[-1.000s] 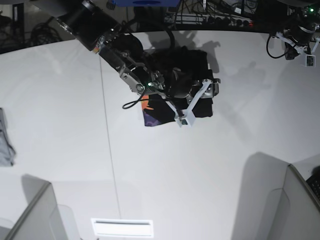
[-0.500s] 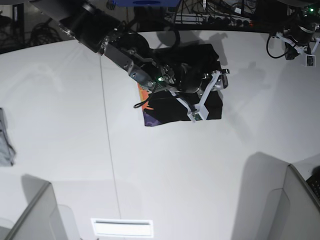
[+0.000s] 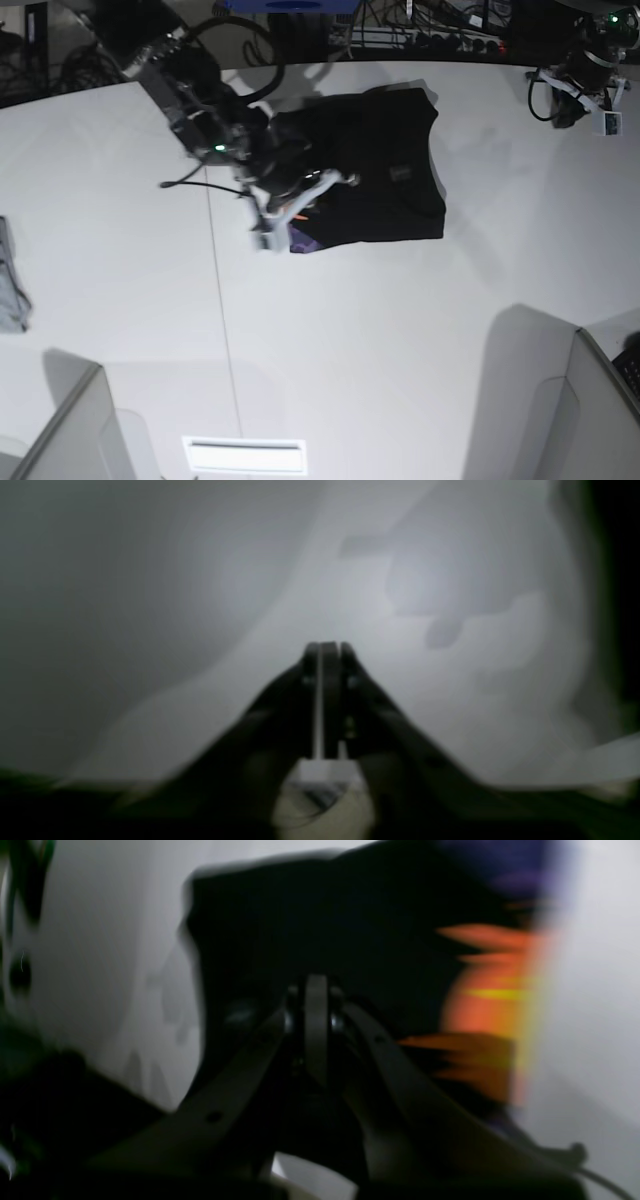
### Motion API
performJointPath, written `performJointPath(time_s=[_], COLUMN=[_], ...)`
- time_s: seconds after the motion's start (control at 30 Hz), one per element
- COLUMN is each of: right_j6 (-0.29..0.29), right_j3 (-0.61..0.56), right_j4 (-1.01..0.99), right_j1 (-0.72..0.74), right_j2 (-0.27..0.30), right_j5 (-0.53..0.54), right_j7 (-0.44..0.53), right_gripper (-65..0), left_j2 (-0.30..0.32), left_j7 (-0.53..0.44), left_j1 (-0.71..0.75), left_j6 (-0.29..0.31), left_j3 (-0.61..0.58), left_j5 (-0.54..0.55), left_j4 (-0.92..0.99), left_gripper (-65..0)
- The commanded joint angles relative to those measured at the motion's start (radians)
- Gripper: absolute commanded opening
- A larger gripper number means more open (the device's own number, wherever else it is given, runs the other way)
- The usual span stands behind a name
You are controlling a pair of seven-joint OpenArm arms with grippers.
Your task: Fold the T-shirt properly
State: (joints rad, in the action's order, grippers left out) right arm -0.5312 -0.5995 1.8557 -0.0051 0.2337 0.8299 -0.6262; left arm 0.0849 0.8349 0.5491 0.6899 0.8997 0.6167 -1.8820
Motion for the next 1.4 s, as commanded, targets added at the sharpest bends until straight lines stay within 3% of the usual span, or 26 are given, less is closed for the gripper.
performJointPath(time_s=[0.0,0.1,0.17,0.23,0.4,0.47,0.6,0.87,1.1,1.13,1.2,1.37], right_j6=[0.012,0.061,0.112,0.171,0.316,0.374,0.431,0.440,0.440,0.440,0.440,0.440], right_j3=[0.043,0.148,0.218,0.304,0.565,0.622,0.680,0.754,0.752,0.752,0.752,0.752], right_j4=[0.035,0.078,0.104,0.118,0.120,0.120,0.118,0.118,0.118,0.118,0.118,0.115], right_j1=[0.000,-0.060,-0.100,-0.148,-0.270,-0.306,-0.358,-0.391,-0.393,-0.393,-0.393,-0.393], right_j2=[0.013,0.062,0.088,0.106,0.102,0.102,0.100,0.100,0.100,0.100,0.100,0.100], right_j5=[-0.001,-0.001,-0.001,-0.001,-0.001,-0.001,-0.001,-0.001,-0.001,-0.001,-0.001,-0.001], right_j7=[0.021,0.021,0.021,0.022,0.019,0.019,0.019,0.019,0.021,0.022,0.022,0.024], right_gripper=[-65.0,-65.0,-65.0,-65.0,-65.0,-65.0,-65.0,-65.0,-65.0,-65.0,-65.0,-65.0], left_j2=[0.011,0.006,0.009,0.008,-0.007,-0.010,-0.010,-0.012,-0.012,-0.012,-0.009,-0.006], left_j7=[-0.018,-0.018,-0.018,-0.018,-0.022,-0.022,-0.022,-0.024,-0.025,-0.025,-0.025,-0.019], left_j1=[0.002,-0.001,-0.001,-0.011,-0.059,-0.093,-0.156,-0.220,-0.254,-0.254,-0.254,-0.257], left_j6=[0.008,0.008,0.008,0.008,0.008,0.008,-0.022,-0.167,-0.195,-0.195,-0.195,-0.198], left_j3=[0.006,-0.035,-0.096,-0.162,-0.342,-0.400,-0.474,-0.560,-0.638,-0.638,-0.638,-0.638], left_j5=[0.053,0.214,0.289,0.334,0.329,0.326,0.289,0.236,0.236,0.236,0.236,0.236], left_j4=[-0.017,-0.017,-0.017,-0.017,0.019,0.055,0.157,0.250,0.301,0.310,0.318,0.330], left_gripper=[-44.3,-20.9,-12.3,-8.7,-8.6,-8.6,-8.6,-8.7,-9.2,-11.2,-21.6,-64.0])
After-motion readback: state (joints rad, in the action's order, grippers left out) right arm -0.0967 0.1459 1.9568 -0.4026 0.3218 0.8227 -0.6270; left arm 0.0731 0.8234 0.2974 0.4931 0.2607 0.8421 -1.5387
